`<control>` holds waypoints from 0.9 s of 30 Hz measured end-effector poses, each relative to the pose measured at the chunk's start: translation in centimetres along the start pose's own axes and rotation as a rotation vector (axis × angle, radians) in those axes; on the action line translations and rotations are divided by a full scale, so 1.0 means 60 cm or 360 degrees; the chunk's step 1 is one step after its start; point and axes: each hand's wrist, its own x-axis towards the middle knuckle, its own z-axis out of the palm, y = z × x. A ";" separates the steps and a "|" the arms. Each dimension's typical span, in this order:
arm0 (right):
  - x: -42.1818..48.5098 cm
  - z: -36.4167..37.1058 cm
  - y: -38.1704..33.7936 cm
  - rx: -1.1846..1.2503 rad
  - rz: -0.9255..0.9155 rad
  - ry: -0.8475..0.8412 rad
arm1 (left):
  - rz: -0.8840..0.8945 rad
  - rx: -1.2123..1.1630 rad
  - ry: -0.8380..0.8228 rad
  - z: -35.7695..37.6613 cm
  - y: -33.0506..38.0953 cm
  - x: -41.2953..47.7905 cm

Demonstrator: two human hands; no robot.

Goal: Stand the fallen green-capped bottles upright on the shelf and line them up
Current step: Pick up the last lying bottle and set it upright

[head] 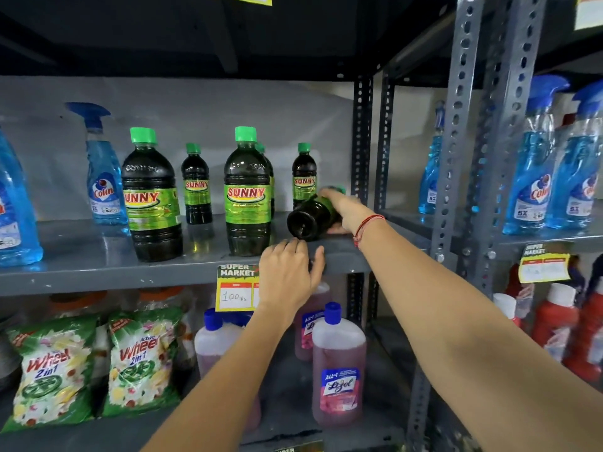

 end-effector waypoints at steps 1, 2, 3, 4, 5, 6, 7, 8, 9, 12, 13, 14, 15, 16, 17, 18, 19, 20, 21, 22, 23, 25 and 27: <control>-0.005 -0.004 -0.004 0.0027 -0.0074 0.0022 | 0.0004 -0.0002 0.0018 0.001 0.000 0.000; -0.010 -0.006 -0.009 0.0026 -0.0153 0.0049 | 0.0003 -0.0009 0.0039 0.003 0.000 -0.001; -0.014 -0.009 -0.014 -0.0011 -0.0242 0.0095 | -0.0002 -0.0018 0.0063 0.004 0.001 -0.002; -0.018 -0.012 -0.019 -0.0085 -0.0342 0.0166 | -0.0005 -0.0022 0.0090 0.006 0.001 -0.002; -0.023 -0.015 -0.023 -0.0200 -0.0460 0.0251 | -0.0009 -0.0022 0.0110 0.007 0.002 -0.002; -0.027 -0.017 -0.025 -0.0350 -0.0597 0.0326 | -0.0015 -0.0021 0.0120 0.007 0.002 -0.002; -0.032 -0.019 -0.024 -0.0515 -0.0751 0.0379 | -0.0017 -0.0021 0.0123 0.008 0.002 -0.002; -0.035 -0.021 -0.021 -0.0666 -0.0908 0.0411 | -0.0016 -0.0024 0.0120 0.009 0.002 -0.003; -0.038 -0.023 -0.014 -0.0768 -0.1031 0.0425 | -0.0017 -0.0028 0.0107 0.010 0.002 -0.003; -0.037 -0.027 0.008 -0.0783 -0.1103 0.0401 | -0.0027 -0.0017 0.0086 0.012 0.002 -0.002; -0.035 -0.029 0.013 -0.0757 -0.1075 0.0374 | -0.0025 -0.0014 0.0095 0.013 0.004 -0.003; -0.032 -0.028 0.014 -0.0723 -0.1038 0.0325 | -0.0024 -0.0011 0.0107 0.013 0.001 -0.003; -0.030 -0.029 0.015 -0.0675 -0.0980 0.0250 | -0.0024 -0.0011 0.0117 0.013 0.001 -0.003; -0.027 -0.031 0.016 -0.0614 -0.0903 0.0162 | -0.0024 -0.0013 0.0117 0.012 0.002 -0.003; -0.026 -0.034 0.018 -0.0545 -0.0818 0.0077 | -0.0025 -0.0013 0.0109 0.012 0.002 -0.003; -0.024 -0.036 0.021 -0.0506 -0.0749 0.0011 | -0.0029 -0.0013 0.0096 0.011 0.003 -0.003; -0.022 -0.038 0.025 -0.0523 -0.0724 -0.0013 | -0.0036 -0.0015 0.0078 0.010 0.004 -0.004; -0.021 -0.040 0.028 -0.0575 -0.0742 0.0001 | -0.0041 -0.0018 0.0059 0.009 0.005 -0.004; -0.022 -0.041 0.030 -0.0634 -0.0792 0.0044 | -0.0046 -0.0021 0.0046 0.009 0.005 -0.004; -0.021 -0.040 0.030 -0.0699 -0.0860 0.0102 | -0.0052 -0.0021 0.0038 0.008 0.006 -0.004; -0.021 -0.038 0.030 -0.0751 -0.0926 0.0144 | -0.0058 -0.0021 0.0031 0.008 0.006 -0.004; -0.024 -0.031 0.030 -0.0768 -0.0978 0.0129 | -0.0058 -0.0022 0.0012 0.007 0.006 -0.004; -0.023 -0.029 0.034 -0.0618 -0.0866 -0.0003 | -0.0051 -0.0026 0.0008 0.007 0.006 -0.004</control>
